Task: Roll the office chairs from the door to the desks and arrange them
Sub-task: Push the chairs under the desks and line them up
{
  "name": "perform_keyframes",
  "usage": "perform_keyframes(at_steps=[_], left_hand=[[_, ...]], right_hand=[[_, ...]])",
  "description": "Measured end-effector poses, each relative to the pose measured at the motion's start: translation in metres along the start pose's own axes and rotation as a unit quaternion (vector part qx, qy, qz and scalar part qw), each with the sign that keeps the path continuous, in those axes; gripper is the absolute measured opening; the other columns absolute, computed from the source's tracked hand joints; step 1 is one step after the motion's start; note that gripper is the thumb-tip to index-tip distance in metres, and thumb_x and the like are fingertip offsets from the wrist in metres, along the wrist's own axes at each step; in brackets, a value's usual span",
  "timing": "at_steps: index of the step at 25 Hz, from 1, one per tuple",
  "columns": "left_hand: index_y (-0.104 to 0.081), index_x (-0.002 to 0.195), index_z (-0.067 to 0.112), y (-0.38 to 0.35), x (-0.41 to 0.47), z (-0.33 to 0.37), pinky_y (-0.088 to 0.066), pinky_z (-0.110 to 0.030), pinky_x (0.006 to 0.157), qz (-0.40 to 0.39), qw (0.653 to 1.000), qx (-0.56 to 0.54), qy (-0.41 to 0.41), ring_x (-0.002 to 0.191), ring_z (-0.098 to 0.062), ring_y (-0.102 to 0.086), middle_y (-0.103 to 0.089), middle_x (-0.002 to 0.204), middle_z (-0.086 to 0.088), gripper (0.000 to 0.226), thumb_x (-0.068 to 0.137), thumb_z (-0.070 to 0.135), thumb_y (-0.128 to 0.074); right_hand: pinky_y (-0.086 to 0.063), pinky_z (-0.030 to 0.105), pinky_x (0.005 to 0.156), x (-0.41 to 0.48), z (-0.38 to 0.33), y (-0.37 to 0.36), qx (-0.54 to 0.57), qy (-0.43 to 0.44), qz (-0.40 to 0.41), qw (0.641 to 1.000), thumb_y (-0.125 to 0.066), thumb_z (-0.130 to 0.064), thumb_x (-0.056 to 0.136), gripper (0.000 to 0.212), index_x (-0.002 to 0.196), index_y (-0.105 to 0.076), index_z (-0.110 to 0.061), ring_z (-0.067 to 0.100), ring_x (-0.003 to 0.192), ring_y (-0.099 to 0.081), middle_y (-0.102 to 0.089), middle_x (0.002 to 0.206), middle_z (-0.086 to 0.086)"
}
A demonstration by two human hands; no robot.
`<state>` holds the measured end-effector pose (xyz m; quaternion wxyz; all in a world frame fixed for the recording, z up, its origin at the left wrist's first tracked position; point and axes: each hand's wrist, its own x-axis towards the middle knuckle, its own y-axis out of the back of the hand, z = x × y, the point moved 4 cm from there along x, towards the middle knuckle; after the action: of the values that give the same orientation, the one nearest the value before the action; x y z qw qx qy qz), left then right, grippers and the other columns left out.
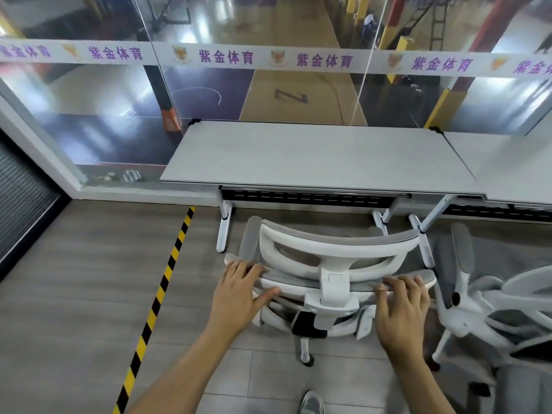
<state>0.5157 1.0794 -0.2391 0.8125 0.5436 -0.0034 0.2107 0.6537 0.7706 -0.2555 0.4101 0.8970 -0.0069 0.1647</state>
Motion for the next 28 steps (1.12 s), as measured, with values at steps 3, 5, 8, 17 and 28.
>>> perform_keyframes(at_steps=[3,5,8,17,28], left_hand=[[-0.057,0.121,0.031,0.006,0.001,-0.032,-0.042,-0.040,0.108,-0.018,0.999,-0.023,0.025,0.137,-0.018,-0.036,-0.053,0.128,0.009,0.052,0.090,0.072,-0.045],[-0.054,0.127,0.033,0.009,0.004,-0.053,-0.039,-0.043,0.112,-0.037,0.997,-0.044,0.051,0.145,-0.020,-0.026,-0.047,0.139,0.006,0.059,0.089,0.076,-0.041],[-0.052,0.131,0.033,0.015,0.011,-0.070,-0.033,-0.047,0.117,-0.052,0.995,-0.043,0.076,0.149,-0.021,-0.017,-0.043,0.145,0.004,0.063,0.087,0.078,-0.039],[-0.048,0.131,0.031,0.005,0.030,-0.081,-0.020,-0.050,0.121,-0.046,0.990,-0.076,0.108,0.152,-0.025,-0.003,-0.038,0.147,0.001,0.066,0.086,0.078,-0.037],[-0.046,0.139,0.028,0.012,0.051,-0.076,-0.013,-0.047,0.124,-0.087,0.984,-0.068,0.140,0.153,-0.024,0.001,-0.026,0.160,-0.008,0.064,0.088,0.066,-0.048]], right_hand=[[-0.020,0.043,0.120,-0.004,-0.020,-0.018,0.002,0.015,-0.027,1.000,-0.044,-0.051,0.096,0.049,0.118,-0.063,-0.013,0.033,0.146,-0.025,-0.052,0.135,0.009],[-0.022,0.043,0.120,-0.004,-0.032,-0.027,0.003,0.031,-0.046,0.998,-0.048,-0.053,0.095,0.050,0.125,-0.061,-0.015,0.030,0.148,-0.023,-0.050,0.140,0.006],[-0.024,0.042,0.120,0.004,-0.045,-0.036,0.009,0.038,-0.084,0.996,-0.055,-0.053,0.097,0.048,0.131,-0.058,-0.020,0.023,0.150,-0.018,-0.045,0.146,0.001],[-0.022,0.036,0.117,0.045,-0.051,-0.052,-0.001,0.060,-0.114,0.992,-0.055,-0.054,0.093,0.047,0.128,-0.059,-0.024,0.023,0.149,-0.021,-0.049,0.140,0.000],[-0.022,0.038,0.122,0.064,-0.055,-0.056,-0.013,0.059,-0.148,0.987,-0.047,-0.061,0.096,0.052,0.135,-0.053,-0.026,0.019,0.152,-0.014,-0.045,0.146,-0.003]])
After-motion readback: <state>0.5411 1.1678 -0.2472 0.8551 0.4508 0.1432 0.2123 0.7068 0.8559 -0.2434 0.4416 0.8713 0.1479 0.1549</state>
